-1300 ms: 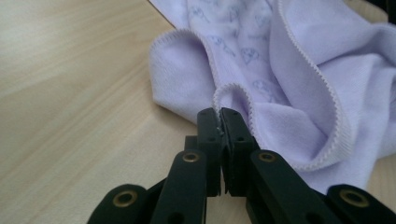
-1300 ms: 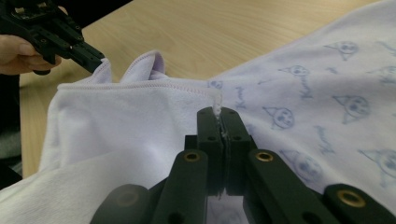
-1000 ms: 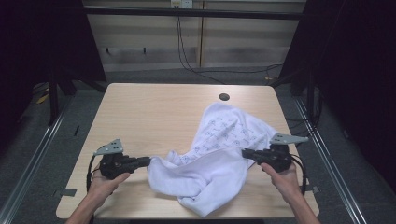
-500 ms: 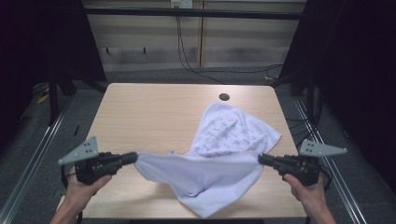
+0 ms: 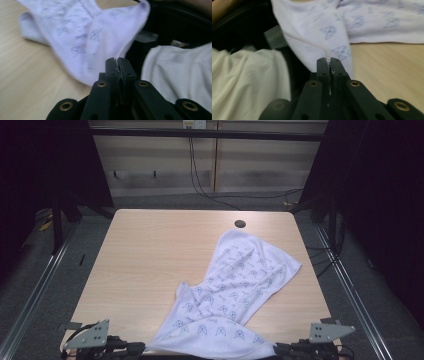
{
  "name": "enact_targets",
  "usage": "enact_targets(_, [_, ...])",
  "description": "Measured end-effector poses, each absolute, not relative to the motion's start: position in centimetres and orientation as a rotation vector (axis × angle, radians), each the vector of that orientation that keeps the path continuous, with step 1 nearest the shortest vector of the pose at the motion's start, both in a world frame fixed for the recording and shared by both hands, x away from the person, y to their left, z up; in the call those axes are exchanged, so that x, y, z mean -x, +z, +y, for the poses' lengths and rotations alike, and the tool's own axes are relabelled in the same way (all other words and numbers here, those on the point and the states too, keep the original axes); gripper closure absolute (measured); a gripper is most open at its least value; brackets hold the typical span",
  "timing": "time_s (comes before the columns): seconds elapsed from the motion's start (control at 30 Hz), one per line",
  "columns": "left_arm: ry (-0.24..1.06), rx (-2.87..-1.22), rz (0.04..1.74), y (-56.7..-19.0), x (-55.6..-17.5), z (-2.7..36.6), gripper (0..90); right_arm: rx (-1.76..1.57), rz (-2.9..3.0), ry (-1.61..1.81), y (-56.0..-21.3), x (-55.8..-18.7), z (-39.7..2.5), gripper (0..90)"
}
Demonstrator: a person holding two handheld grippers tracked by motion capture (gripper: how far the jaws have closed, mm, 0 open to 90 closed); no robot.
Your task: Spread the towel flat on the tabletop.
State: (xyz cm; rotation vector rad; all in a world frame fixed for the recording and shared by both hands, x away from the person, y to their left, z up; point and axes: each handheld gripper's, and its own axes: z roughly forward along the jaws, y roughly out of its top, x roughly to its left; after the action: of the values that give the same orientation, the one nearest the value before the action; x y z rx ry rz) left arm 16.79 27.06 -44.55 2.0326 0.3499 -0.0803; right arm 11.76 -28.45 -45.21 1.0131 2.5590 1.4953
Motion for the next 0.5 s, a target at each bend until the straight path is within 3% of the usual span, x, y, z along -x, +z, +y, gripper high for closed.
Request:
enact_targets(0.07, [-0.107,-2.023,0.332,-44.2,-16.0,27.4,84.2,-0.978,2.566,1.522,-44.8,-10.9,-28.5,79.2])
enact_targets(0.17, [-0.128,-2.032,0.334,-43.9,-16.5,27.5,73.6,-0.959,2.573,1.603,-44.4,-10.6,-29.1,66.1])
enact_targets(0.23, [-0.130,-2.014,0.348,-43.5,-17.7,27.5,65.1,-0.972,2.534,1.659,-44.4,-11.0,-29.5,65.1])
enact_targets(0.33, [-0.102,-2.031,0.445,-43.5,-20.3,26.3,59.9,-1.005,2.525,1.618,-44.4,-11.8,-29.4,64.1])
enact_targets(0.5, [-0.081,-2.043,0.630,-45.8,-27.3,21.7,57.2,-1.140,2.466,1.430,-45.9,-16.6,-28.0,68.1])
